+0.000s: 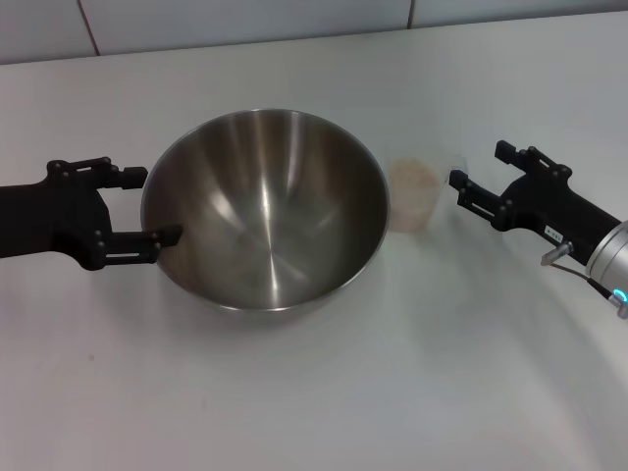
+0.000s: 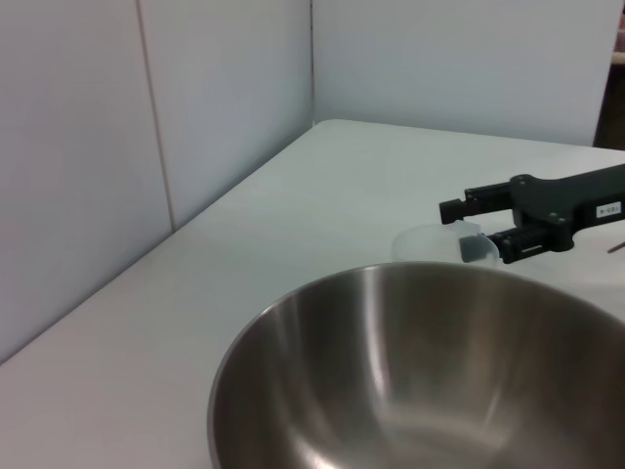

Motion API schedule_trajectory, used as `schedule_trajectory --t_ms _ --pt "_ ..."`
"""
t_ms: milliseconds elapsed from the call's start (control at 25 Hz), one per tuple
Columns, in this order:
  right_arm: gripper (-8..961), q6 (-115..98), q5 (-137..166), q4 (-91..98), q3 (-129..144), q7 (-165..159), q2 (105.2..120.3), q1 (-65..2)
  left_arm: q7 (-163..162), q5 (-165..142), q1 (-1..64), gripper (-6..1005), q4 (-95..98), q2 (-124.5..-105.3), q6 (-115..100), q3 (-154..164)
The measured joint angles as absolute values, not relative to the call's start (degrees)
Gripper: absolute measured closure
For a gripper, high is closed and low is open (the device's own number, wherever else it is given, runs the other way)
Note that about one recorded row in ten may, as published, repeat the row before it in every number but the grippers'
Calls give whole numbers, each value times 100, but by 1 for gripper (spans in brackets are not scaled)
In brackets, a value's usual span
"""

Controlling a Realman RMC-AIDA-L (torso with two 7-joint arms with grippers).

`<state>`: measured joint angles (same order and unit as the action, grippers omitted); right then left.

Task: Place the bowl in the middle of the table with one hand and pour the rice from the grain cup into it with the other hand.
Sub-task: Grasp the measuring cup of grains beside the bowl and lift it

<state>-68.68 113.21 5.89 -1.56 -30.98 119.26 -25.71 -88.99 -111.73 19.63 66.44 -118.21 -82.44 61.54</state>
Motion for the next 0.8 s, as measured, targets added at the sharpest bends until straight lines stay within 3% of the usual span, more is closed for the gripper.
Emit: schedule_trajectory --t_ms 400,800 --pt "287 -6665 11311 516 -216 -2950 11933 -2744 -8904 -11174 1964 187 6645 -11829 -8244 6198" --pt "721 -6626 11311 488 -207 -2861 11939 -2732 -8914 -11171 2008 188 6645 -11830 -8240 6240"
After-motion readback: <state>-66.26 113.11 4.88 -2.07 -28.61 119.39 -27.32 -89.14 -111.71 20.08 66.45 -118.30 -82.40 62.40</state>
